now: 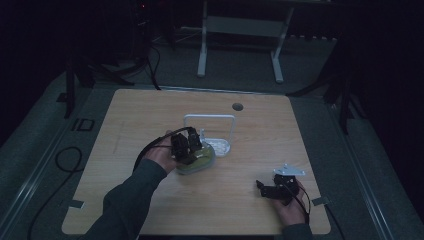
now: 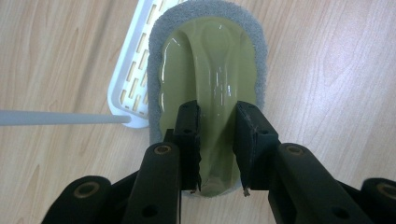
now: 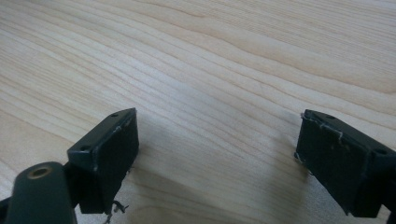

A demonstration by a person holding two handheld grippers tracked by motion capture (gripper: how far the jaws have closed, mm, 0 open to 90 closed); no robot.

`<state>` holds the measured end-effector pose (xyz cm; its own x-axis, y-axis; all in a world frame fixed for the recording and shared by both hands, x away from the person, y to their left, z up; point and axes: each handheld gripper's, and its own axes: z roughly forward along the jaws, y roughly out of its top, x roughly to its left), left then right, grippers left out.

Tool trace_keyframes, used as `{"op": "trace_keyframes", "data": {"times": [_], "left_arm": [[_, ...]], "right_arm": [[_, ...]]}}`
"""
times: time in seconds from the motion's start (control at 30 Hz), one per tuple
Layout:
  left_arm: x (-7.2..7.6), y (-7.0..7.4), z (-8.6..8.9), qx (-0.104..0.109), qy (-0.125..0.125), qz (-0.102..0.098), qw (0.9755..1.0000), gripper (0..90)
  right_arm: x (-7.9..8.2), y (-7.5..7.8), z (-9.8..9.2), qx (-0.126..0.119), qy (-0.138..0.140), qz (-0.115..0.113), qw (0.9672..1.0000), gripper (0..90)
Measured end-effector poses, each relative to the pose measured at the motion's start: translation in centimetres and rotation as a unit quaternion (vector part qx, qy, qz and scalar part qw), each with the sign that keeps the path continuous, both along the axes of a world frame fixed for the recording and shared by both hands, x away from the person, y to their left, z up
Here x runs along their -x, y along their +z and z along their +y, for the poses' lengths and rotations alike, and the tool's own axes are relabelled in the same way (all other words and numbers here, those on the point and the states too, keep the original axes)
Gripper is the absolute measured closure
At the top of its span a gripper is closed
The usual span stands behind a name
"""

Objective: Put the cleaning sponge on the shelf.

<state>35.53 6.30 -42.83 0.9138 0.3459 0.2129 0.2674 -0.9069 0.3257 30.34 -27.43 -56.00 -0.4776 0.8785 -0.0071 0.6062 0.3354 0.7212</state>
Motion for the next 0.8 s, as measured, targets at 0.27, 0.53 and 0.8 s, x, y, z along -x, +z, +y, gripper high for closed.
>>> {"op": "trace_keyframes", "data": {"times": [0.27, 0.53, 0.8], "left_arm": [[-0.34, 0.36, 0.01, 0.005, -0.014, -0.010, 0.9998, 72.1], [-0.60, 0.53, 0.26, 0.013, -0.025, -0.015, 0.9995, 72.1], [-0.88, 0.65, 0.14, 0.017, -0.034, -0.026, 0.9989, 72.1]], "right_arm": [[0.00, 0.00, -0.01, 0.001, 0.000, 0.000, 1.0000, 12.6], [0.01, 0.00, 0.00, 0.000, 0.000, 0.000, 1.0000, 12.6], [0.01, 0.00, 0.00, 0.000, 0.000, 0.000, 1.0000, 12.6]]}}
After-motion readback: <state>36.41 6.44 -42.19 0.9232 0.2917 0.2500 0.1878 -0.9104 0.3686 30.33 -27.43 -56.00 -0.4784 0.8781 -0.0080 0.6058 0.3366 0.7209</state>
